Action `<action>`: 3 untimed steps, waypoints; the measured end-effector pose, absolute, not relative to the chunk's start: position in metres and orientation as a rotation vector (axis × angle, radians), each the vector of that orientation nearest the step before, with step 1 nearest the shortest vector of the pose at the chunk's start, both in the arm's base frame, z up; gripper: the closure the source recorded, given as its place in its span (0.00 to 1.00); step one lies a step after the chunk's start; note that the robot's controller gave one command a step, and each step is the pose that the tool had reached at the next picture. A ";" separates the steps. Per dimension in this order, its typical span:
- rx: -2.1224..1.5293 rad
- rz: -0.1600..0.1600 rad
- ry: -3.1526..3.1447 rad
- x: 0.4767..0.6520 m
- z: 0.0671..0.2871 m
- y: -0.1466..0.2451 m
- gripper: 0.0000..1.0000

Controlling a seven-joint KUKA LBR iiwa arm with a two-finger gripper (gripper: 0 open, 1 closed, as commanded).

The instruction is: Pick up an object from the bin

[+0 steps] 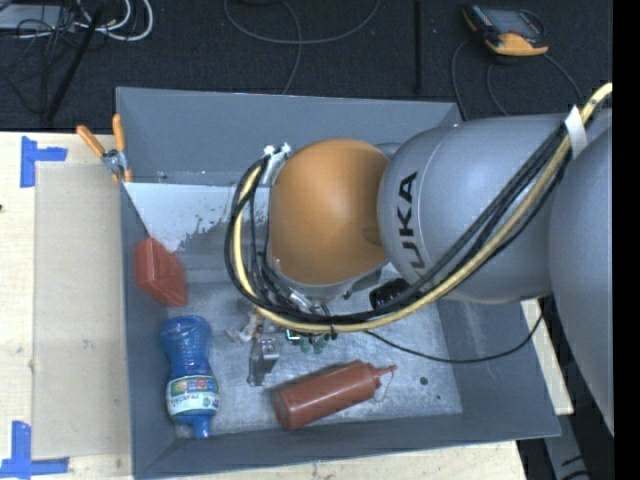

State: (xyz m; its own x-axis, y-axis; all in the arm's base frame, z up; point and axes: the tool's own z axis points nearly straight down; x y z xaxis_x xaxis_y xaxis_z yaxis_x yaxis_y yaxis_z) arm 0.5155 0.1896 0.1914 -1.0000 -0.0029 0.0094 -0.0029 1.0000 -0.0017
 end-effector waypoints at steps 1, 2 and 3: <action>-0.002 0.000 -3.140 0.517 0.196 0.189 0.00; -0.038 -0.006 -3.144 0.531 0.184 0.180 0.00; -0.105 0.005 -3.139 0.582 0.128 0.129 0.00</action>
Offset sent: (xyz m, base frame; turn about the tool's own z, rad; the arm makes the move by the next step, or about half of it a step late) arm 0.0553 -0.0500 -0.0580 0.1166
